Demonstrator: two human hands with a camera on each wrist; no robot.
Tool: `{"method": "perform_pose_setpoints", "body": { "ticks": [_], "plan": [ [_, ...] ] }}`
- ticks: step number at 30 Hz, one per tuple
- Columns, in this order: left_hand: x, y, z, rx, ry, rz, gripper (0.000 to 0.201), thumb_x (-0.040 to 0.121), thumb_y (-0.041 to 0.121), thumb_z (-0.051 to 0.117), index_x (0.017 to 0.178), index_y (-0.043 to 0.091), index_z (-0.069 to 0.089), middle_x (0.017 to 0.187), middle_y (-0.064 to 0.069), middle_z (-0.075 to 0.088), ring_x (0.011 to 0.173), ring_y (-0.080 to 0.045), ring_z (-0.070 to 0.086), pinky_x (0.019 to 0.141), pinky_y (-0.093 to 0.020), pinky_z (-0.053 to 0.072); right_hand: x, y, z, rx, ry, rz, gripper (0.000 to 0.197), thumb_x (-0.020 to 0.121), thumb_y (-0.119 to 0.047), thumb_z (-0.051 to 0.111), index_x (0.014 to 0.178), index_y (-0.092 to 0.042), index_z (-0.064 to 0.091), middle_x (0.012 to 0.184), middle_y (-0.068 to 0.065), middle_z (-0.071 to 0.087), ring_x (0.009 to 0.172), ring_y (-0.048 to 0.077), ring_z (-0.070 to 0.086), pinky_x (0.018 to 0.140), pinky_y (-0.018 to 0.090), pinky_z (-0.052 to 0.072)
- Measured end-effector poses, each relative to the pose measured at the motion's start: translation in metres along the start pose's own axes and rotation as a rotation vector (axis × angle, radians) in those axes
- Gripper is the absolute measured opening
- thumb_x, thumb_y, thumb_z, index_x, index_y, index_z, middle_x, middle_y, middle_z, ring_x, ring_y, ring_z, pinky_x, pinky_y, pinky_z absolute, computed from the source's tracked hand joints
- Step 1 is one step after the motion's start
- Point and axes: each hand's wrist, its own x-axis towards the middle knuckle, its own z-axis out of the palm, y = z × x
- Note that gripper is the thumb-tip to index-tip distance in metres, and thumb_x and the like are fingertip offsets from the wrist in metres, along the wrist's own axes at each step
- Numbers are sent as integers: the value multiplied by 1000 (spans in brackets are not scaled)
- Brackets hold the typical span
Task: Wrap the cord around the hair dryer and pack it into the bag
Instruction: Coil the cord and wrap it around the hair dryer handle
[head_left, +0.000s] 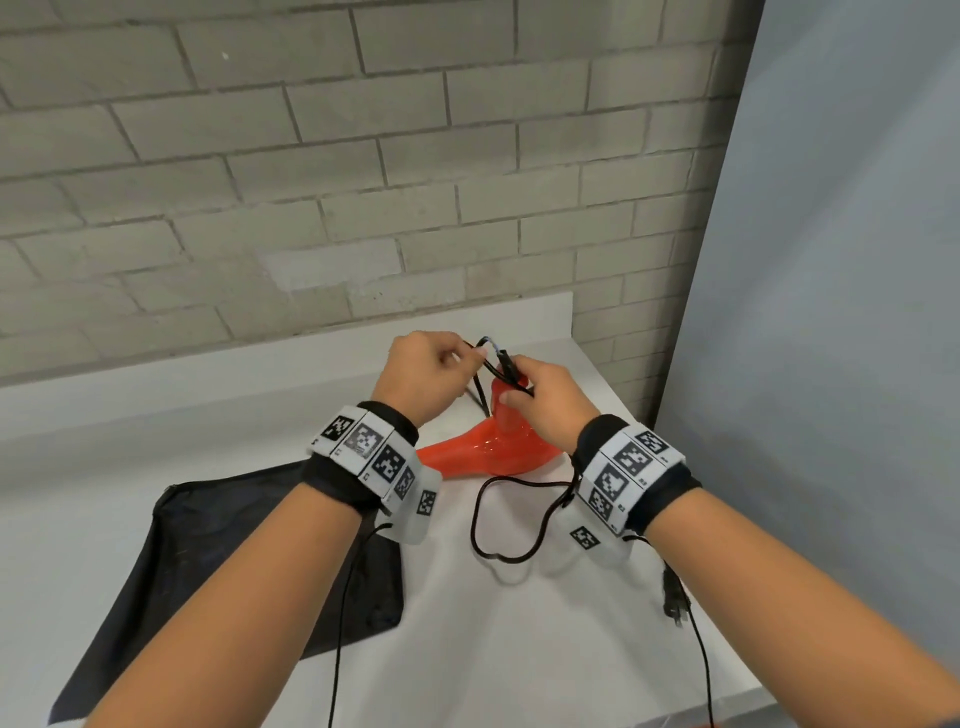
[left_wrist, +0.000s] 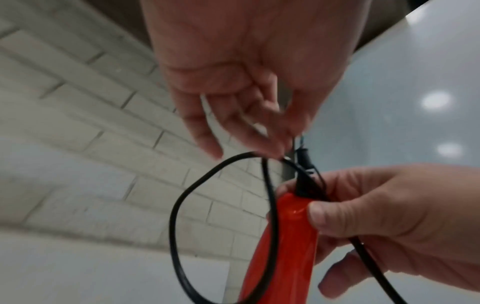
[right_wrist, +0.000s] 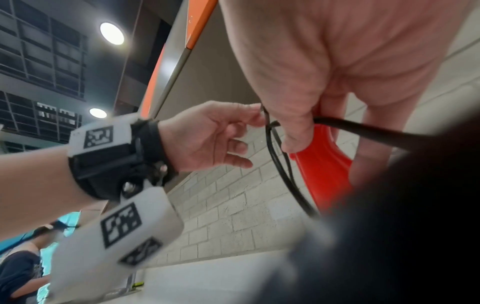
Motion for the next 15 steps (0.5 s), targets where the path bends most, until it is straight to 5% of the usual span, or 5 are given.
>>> {"method": "perform_pose_setpoints", "body": {
  "ticks": [3,5,7,10,15],
  "plan": [
    [2,-16,5,-97,148,12,16,81,10,59,94,19,61,91,-9,63,81,-17,58,84,-35,49,2,4,-3,15,-15,17,34,87,-4,55,120,-9,55,101,2,57,70,4,50,81,25,41],
    [5,-27,9,21,-96,65,56,79,5,57,129,26,44,133,-8,47,121,-19,44,106,-35,34,4,7,-5,-6,-34,13,32,86,-4,56,118,-8,56,108,8,61,77,11,53,85,29,44],
    [5,-32,14,102,-263,82,57,84,9,55,136,25,38,143,-6,41,132,-19,36,109,-27,24,6,8,-7,-18,-41,12,31,86,-4,57,116,-8,57,112,11,62,86,16,54,87,32,45],
    [-1,-34,22,17,-196,34,25,91,19,50,113,15,61,113,-8,65,105,-21,58,95,-29,42,8,12,-8,-12,-28,15,26,86,-4,55,112,-8,57,103,7,60,79,14,54,81,29,44],
    [-22,-29,28,-291,-94,-119,29,96,29,38,96,17,65,88,1,67,62,-16,66,68,-27,52,16,19,-9,-77,71,-13,27,86,-8,57,112,-9,59,107,12,56,89,23,54,89,36,48]
  ]
}}
